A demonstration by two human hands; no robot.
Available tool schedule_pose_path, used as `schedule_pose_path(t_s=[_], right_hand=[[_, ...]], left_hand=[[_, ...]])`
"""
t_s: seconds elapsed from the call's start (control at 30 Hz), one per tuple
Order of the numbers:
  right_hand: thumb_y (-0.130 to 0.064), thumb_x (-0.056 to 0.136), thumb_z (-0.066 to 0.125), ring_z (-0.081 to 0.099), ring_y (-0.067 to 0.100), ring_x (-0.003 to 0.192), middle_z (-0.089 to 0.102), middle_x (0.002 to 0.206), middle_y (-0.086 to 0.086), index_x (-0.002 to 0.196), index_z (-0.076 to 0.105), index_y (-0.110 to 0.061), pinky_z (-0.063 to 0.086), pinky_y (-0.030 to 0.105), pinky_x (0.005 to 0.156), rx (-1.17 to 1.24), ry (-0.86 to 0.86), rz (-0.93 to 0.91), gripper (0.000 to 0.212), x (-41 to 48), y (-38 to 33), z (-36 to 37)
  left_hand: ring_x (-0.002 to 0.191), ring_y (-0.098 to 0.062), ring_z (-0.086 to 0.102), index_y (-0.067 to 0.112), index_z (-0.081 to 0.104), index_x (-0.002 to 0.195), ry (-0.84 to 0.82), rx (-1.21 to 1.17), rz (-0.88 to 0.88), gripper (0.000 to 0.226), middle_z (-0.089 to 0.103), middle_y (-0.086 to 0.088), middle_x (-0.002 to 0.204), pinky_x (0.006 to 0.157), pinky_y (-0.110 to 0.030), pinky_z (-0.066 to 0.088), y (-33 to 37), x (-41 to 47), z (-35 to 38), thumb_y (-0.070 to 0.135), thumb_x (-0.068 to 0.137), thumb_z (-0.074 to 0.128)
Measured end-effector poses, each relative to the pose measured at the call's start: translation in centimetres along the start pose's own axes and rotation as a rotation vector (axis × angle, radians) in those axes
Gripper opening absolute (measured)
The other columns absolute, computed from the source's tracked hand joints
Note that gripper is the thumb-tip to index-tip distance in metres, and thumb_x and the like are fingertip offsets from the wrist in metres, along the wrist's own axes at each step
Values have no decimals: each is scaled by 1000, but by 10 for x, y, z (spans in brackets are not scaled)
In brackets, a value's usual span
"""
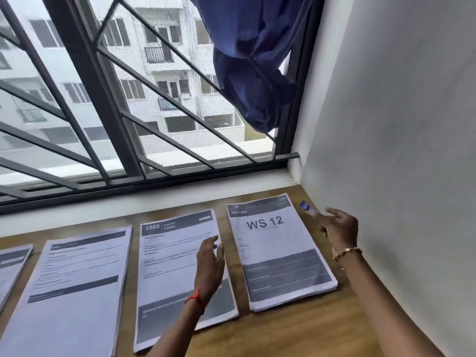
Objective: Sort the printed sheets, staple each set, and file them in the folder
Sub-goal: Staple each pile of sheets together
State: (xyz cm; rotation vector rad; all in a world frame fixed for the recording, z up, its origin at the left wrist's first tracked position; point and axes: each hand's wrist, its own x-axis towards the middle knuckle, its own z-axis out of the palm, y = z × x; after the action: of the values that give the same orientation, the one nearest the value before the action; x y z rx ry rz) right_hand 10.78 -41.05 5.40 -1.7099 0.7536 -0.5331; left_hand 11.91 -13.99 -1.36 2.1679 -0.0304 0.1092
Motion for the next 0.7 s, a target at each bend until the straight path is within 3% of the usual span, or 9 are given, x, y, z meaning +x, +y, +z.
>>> schedule_pose_path(t_s=[0.07, 0.2, 0.33, 0.43, 0.53, 0.7], right_hand=[[-9, 63, 81, 38, 19, 49, 50, 51, 3, 64, 61, -8, 36, 22, 45, 328, -184, 153, 20, 4, -4, 14], [-7, 42, 86, 47, 6, 42, 56, 63, 6, 64, 66, -7, 38, 12, 38, 738, -520, 405, 29, 13, 0, 51], [-19, 9, 96, 53, 2, 43, 65, 59, 4, 61, 73, -4, 38, 9, 37, 845, -614, 524, 59, 27, 19, 89], [-24, 9, 96, 52, 4, 40, 64, 55, 2, 65, 69, -9, 36, 12, 33, 905, -634, 587, 64, 34, 23, 116], [-27, 17, 96, 62, 12, 47, 68, 61, 4, 72, 71, -8, 47, 18, 40, 972, -674, 623, 63, 38, 23, 134], [-26, 14, 96, 69, 22, 58, 69, 65, 9, 63, 75, -11, 55, 23, 47, 986, -696, 683, 55, 48, 29, 158]], left_hand=[[96, -17, 57, 0, 57, 118, 6, -34, -26, 29, 60, -14, 120, 84, -21, 37, 3, 9, 1, 13, 94, 51], [94, -13, 58, 0, 62, 114, 19, -127, -87, 26, 64, -12, 115, 83, -24, 44, 8, 32, 4, 13, 93, 53], [98, -14, 61, 3, 64, 113, 37, -155, -113, 27, 66, -8, 113, 86, -27, 48, 6, 48, 9, 15, 93, 51], [98, -16, 61, 2, 65, 112, 56, -164, -134, 26, 67, -9, 111, 86, -29, 49, 4, 58, 16, 14, 93, 51], [98, -17, 61, 0, 65, 111, 57, -155, -160, 26, 67, -9, 109, 86, -29, 48, 7, 65, 20, 13, 93, 51], [86, -12, 58, 3, 66, 97, 57, -141, -222, 17, 64, -2, 92, 70, -18, 38, 10, 83, 32, 11, 92, 53]])
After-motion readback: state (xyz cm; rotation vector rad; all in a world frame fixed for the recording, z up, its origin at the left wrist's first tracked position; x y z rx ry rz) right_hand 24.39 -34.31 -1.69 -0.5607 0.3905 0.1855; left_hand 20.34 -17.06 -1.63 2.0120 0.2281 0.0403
